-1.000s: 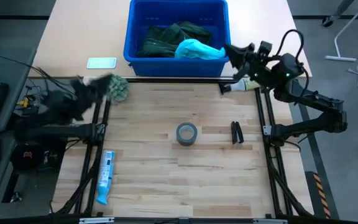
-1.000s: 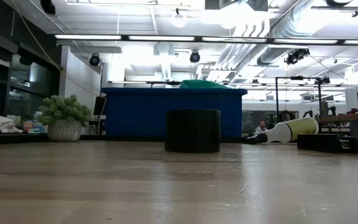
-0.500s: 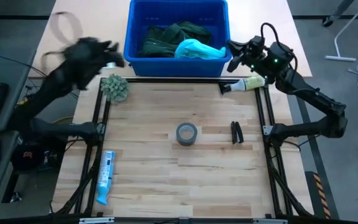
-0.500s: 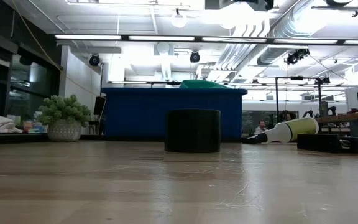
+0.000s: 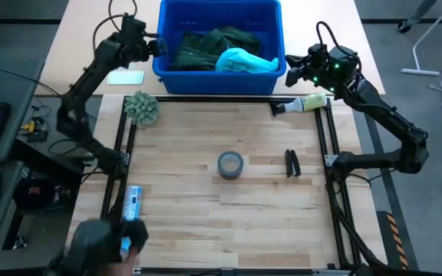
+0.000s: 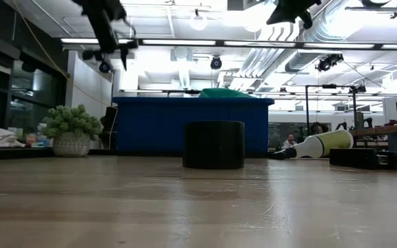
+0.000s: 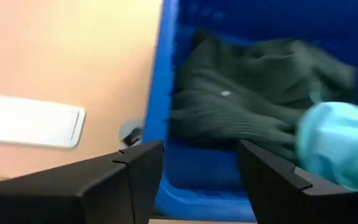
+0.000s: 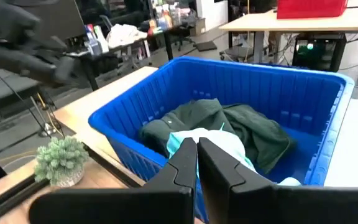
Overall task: Fold laundry
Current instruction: Put the blue laundry bin on top of the table
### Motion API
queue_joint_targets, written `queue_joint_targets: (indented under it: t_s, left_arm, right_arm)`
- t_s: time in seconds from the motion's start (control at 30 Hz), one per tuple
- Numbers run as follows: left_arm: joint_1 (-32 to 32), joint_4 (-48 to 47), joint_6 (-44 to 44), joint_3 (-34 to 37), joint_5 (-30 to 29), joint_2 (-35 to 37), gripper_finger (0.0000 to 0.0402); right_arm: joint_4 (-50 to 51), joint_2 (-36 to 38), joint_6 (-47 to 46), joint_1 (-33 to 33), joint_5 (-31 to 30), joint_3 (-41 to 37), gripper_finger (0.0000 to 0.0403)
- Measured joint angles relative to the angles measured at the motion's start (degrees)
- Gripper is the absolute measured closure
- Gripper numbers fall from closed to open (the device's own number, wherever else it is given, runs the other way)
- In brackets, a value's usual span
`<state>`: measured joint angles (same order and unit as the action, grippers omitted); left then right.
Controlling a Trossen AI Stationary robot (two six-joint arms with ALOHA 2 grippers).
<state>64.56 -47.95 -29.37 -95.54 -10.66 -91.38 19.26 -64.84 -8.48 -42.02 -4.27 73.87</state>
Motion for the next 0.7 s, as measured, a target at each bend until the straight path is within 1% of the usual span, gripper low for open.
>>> queue_joint_targets:
  t_s: [0.17, 0.3, 0.4, 0.57, 0.7]
  left_arm:
    - [3.3, -1.0, 2.2, -3.1, 3.2, -7.6, 0.0218]
    - [4.4, -3.4, 4.1, -4.7, 1.5, -11.7, 0.0218]
    - [5.1, -5.6, 5.1, -5.1, 0.2, -13.7, 0.0218]
    - [5.9, -4.5, 5.4, -5.4, 2.9, -15.7, 0.0218]
    - [6.0, -4.9, 5.5, -5.1, 3.6, -17.7, 0.0218]
  right_arm:
    - [-0.1, 0.0, 0.8, 0.0, -0.5, 0.0, 0.0402]
    - [-0.2, 0.0, -0.5, 0.0, -3.5, 0.0, 0.0402]
    - [-0.2, 0.0, -0.5, 0.0, -5.1, 0.0, 0.0402]
    - [-0.2, 0.0, -0.5, 0.0, -8.7, 0.0, 0.0402]
    - [-0.2, -0.1, -0.9, -0.1, -13.1, 0.0, 0.0402]
